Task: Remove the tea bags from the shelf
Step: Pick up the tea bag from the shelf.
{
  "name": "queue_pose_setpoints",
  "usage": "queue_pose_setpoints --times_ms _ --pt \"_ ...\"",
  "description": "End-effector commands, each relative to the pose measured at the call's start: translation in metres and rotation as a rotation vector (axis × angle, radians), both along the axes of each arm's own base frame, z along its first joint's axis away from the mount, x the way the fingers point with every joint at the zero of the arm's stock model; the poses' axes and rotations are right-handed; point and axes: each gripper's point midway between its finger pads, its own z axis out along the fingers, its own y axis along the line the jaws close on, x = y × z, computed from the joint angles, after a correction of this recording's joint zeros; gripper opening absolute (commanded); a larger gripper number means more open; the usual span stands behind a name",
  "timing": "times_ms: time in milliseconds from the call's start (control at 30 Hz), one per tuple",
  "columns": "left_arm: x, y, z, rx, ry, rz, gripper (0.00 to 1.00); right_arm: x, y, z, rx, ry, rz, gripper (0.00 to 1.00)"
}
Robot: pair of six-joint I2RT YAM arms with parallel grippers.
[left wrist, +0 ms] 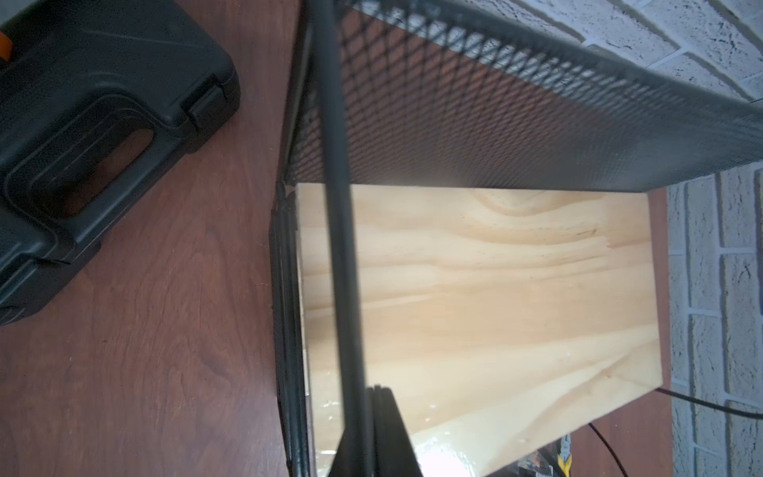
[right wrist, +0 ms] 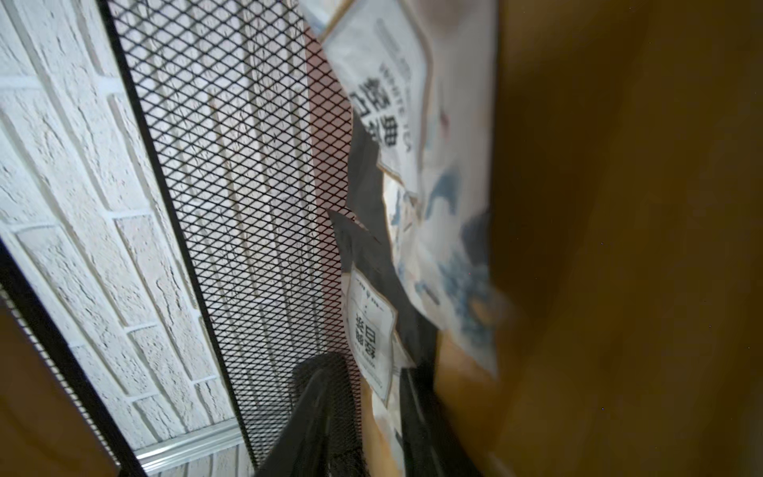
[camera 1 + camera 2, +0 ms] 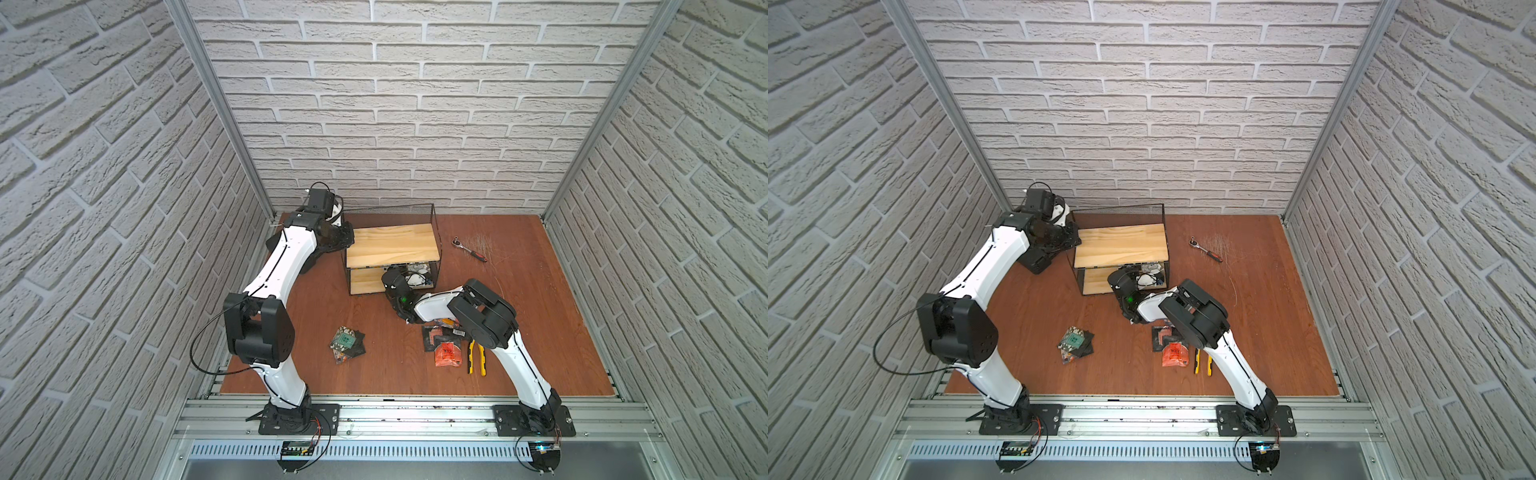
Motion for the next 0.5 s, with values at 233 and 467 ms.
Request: queue_pose_setpoints --times_ms 233,467 --pt "0.007 0.008 -0.013 0.020 0.011 0.004 0.07 -0.027 -0.002 -0.027 -0.035 0.229 0.066 0.39" --pt "0.009 0.007 -0.011 0.015 0.004 0.007 0.07 -0.050 0.008 -0.028 -0.041 0.265 0.173 0.38"
